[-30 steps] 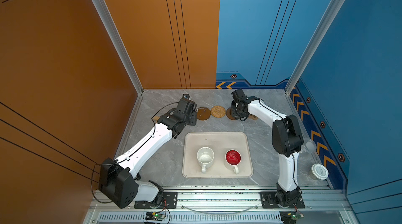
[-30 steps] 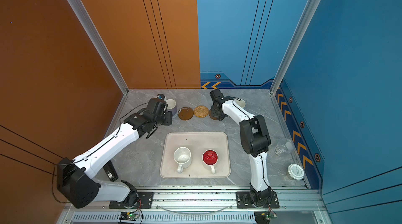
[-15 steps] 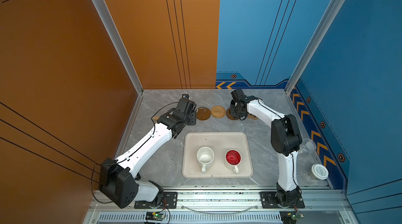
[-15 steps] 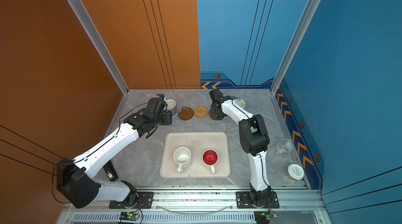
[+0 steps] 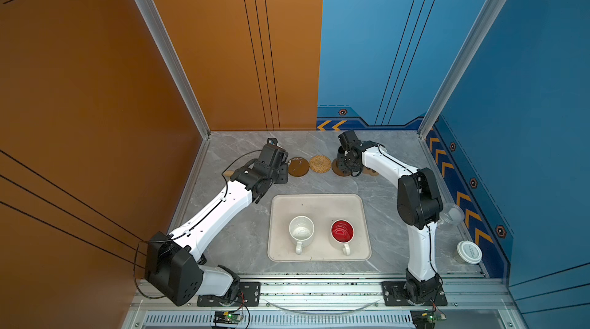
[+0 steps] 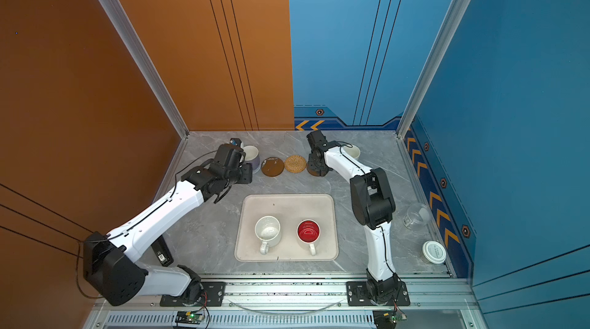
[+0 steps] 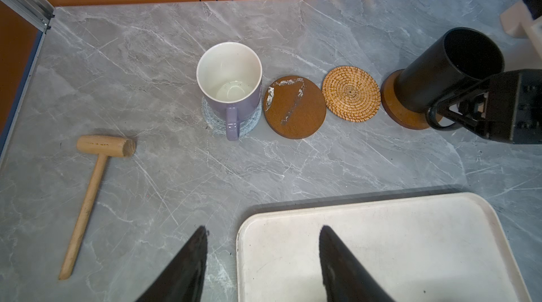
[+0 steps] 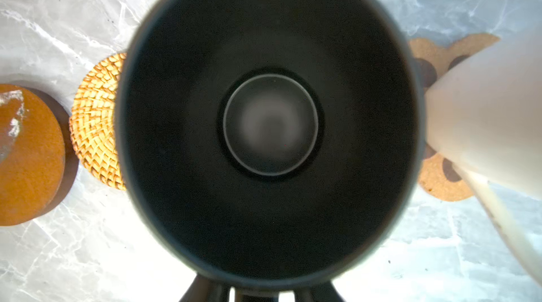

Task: Place cups on coasters
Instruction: Place the cup on the coaster, then pick up the cup from the tray.

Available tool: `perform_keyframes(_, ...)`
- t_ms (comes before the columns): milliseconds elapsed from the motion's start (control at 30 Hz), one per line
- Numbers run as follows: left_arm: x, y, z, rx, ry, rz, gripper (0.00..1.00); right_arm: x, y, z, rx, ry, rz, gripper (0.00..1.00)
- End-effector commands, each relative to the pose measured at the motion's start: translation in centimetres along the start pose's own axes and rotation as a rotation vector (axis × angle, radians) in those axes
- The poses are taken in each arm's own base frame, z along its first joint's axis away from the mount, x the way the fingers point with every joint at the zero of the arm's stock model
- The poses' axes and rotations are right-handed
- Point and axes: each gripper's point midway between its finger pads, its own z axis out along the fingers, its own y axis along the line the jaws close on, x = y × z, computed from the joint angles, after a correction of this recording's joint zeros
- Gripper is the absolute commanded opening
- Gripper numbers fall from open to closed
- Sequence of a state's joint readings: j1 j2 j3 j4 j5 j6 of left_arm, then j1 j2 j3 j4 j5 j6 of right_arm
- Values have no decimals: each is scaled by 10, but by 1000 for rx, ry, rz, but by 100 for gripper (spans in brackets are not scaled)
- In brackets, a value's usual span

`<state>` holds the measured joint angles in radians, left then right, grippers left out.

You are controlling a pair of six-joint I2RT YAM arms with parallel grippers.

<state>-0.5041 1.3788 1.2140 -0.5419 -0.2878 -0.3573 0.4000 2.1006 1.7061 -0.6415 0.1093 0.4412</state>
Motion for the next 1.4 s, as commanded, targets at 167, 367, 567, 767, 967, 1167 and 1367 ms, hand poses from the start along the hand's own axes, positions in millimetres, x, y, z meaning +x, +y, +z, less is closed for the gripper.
perform_keyframes(167, -4, 6, -4, -16, -18, -12, 62, -11, 1, -21, 1, -59, -1, 45)
perform_keyframes(367, -7, 5, -10, -6, -32, -16, 62, -12, -2, -35, 12, -85, -1, 59)
perform_keyframes(567, -4, 2, -32, 35, -44, -2, 62, -6, -3, -59, 13, -114, -9, 69)
perform_keyframes(767, 26, -13, -65, 100, 11, 78, 61, 8, -2, -90, 7, -152, -29, 70)
perform_keyframes(967, 82, -33, -101, 176, 89, 170, 60, 29, 4, -117, -27, -172, -59, 70)
perform_keyframes(1167, 133, -47, -115, 223, 142, 217, 59, 50, 6, -127, -39, -170, -90, 70)
perform_keyframes(1367, 171, -65, -122, 216, 200, 337, 57, 61, 6, -131, -43, -169, -110, 70)
